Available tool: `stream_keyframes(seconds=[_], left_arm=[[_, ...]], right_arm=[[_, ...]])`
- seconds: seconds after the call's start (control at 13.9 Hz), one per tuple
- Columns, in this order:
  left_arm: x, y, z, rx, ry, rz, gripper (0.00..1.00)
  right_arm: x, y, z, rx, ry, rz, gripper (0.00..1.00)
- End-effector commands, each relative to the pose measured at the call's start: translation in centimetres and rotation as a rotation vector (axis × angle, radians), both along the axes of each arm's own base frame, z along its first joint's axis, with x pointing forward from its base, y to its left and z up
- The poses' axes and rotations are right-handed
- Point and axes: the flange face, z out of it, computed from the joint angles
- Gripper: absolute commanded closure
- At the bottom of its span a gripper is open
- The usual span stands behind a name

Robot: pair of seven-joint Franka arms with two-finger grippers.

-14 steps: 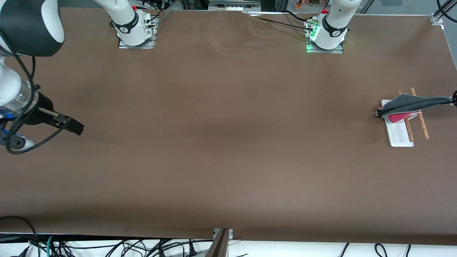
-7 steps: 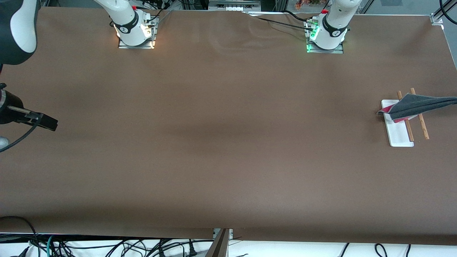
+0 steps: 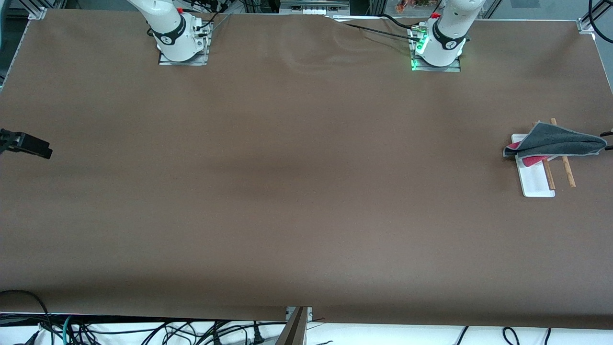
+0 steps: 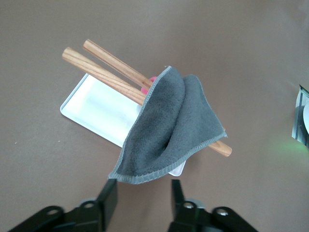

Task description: Pass towel and hang on rack

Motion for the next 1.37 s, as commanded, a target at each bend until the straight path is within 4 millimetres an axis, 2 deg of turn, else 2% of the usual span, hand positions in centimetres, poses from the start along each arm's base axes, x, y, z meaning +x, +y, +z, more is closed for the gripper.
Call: stream_keyframes(seconds=[0.0,0.14,0.22,0.43,0.65,0.79,0.94,1.08,1.22,1.3], left_arm=[[1.3,1.7,1.0,0.103,-0.093,-0.018,0.0],[3.1,1.5,1.1,0.159,-0.146,-0.02,0.0],[3.2,1.5,1.9,0.172,-0.154,-0.018,0.0],[4.0,0.1,6.3,0.21,-0.16,0.012,0.0],[6.1,-4.7,11.2,0.233,-0.061,0.153,0.0],[6.3,-7.1,15.3,0.272,0.017,0.33,0.0],[7.0,-11.4,18.4,0.283,0.105,0.433,0.0],[7.5,-15.5,21.5,0.31,0.171,0.54,0.0],[8.2,-20.4,24.2,0.372,0.247,0.668,0.0],[8.9,-23.7,25.4,0.405,0.281,0.738,0.0]], right_arm=[[-5.3,0.3,-0.9,0.043,0.027,0.009,0.0],[-5.7,1.0,-1.3,0.045,0.033,0.023,0.0],[-5.7,1.5,-1.2,0.049,0.032,0.041,0.0],[-5.8,2.4,-1.0,0.052,0.034,0.07,0.0],[-5.5,2.3,-1.1,0.049,0.037,0.143,0.0],[-5.3,2.5,-1.5,0.054,0.046,0.134,0.0],[-4.9,2.4,-1.1,0.058,0.029,0.128,0.0],[-4.6,3.0,-1.5,0.059,0.032,0.139,0.0],[-4.5,3.0,-1.4,0.06,0.028,0.139,0.0],[-4.4,2.9,-1.4,0.061,0.02,0.138,0.0]])
